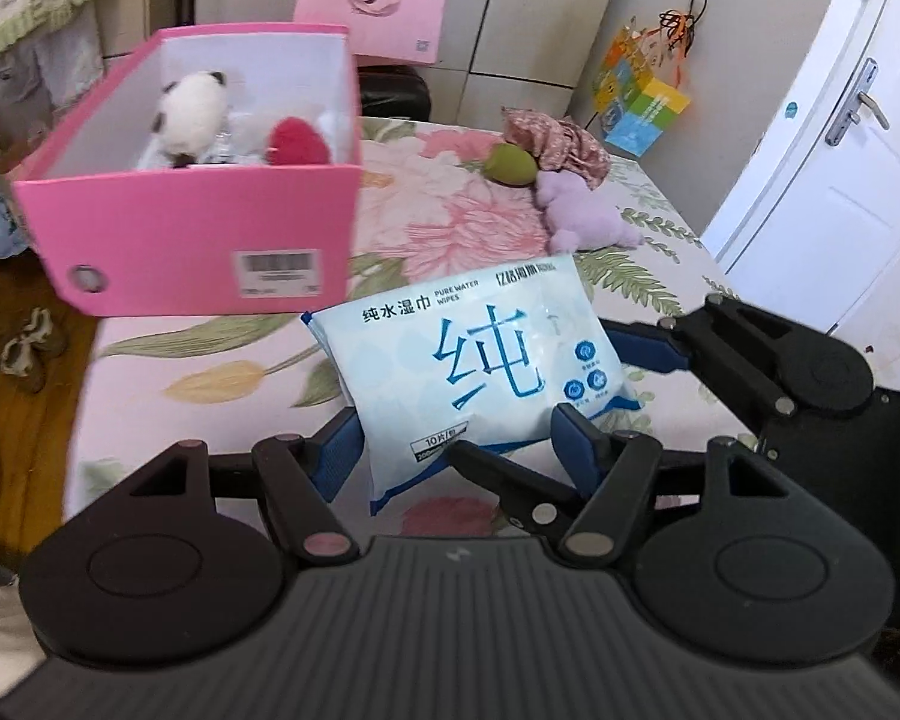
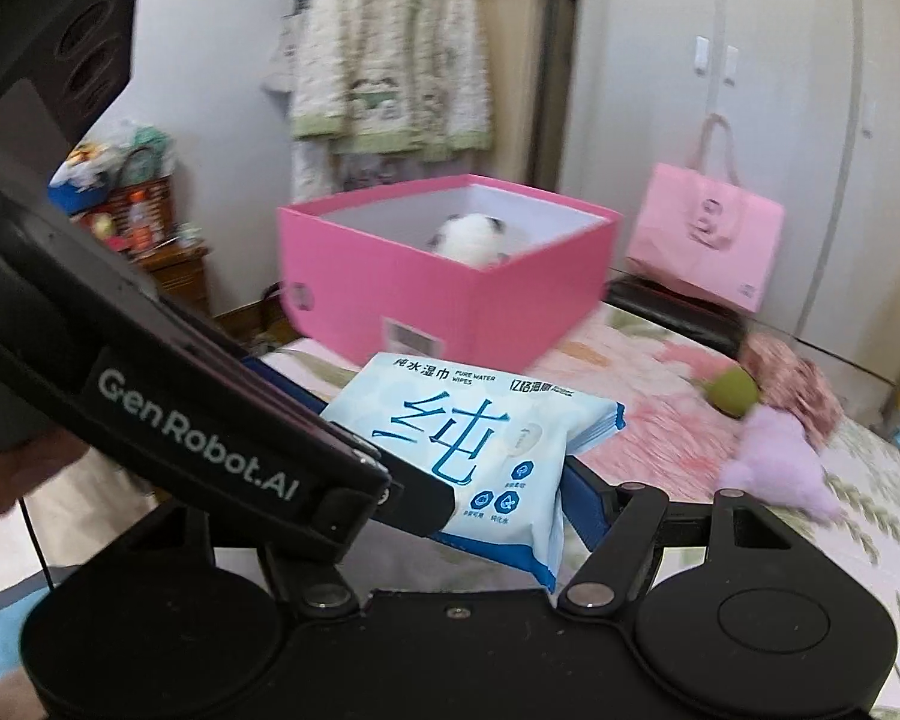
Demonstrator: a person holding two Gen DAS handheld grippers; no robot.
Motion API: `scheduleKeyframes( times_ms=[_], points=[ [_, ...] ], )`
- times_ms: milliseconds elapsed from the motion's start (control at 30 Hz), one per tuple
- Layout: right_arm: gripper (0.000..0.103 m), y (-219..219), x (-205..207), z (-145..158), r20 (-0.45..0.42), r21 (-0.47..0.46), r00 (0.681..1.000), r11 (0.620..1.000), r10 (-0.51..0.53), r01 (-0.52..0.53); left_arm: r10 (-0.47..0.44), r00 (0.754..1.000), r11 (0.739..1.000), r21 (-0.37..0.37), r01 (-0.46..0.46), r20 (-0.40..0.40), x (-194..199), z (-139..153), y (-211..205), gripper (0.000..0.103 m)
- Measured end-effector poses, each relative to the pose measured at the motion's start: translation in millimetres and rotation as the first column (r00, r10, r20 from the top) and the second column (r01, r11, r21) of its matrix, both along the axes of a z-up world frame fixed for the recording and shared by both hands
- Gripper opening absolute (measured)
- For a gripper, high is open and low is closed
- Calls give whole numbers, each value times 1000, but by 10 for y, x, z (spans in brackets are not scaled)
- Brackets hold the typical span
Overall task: Organize soft objects
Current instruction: 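Carry the wet-wipes pack into the pink box and open the left tool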
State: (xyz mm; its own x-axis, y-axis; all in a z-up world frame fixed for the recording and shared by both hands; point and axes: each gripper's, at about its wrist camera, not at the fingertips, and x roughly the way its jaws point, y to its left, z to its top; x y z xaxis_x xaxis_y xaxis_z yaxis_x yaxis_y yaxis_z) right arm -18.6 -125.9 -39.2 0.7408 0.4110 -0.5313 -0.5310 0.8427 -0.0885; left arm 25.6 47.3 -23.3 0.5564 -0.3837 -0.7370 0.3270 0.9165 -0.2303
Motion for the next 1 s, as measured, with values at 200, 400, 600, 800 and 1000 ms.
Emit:
scheduleKeyframes(
  times_ms=[200, 400, 600, 800, 1000],
  points=[
    [79, 277, 20, 282, 56, -14, 996, 998, 65, -64, 30, 999, 999, 21, -31, 39, -11, 325, 273, 67],
    [80, 434, 266, 520, 152, 3, 986, 997, 70, -71, 103, 982, 994, 12, -107, 159, 164, 622, 399, 67],
    [82, 551, 702, 745, 221, 14, 973, 997, 69, -74, 137, 960, 990, -14, -137, 243, 550, 859, 501, 69],
    [83, 672, 1205, 781, 206, 40, 975, 994, 89, -99, 176, 960, 984, -73, -164, 218, 1076, 814, 684, 69],
    [83, 762, 1745, 645, 97, 81, 991, 992, 91, -99, 223, 964, 971, -116, -208, 147, 1529, 581, 862, 69]
  ],
)
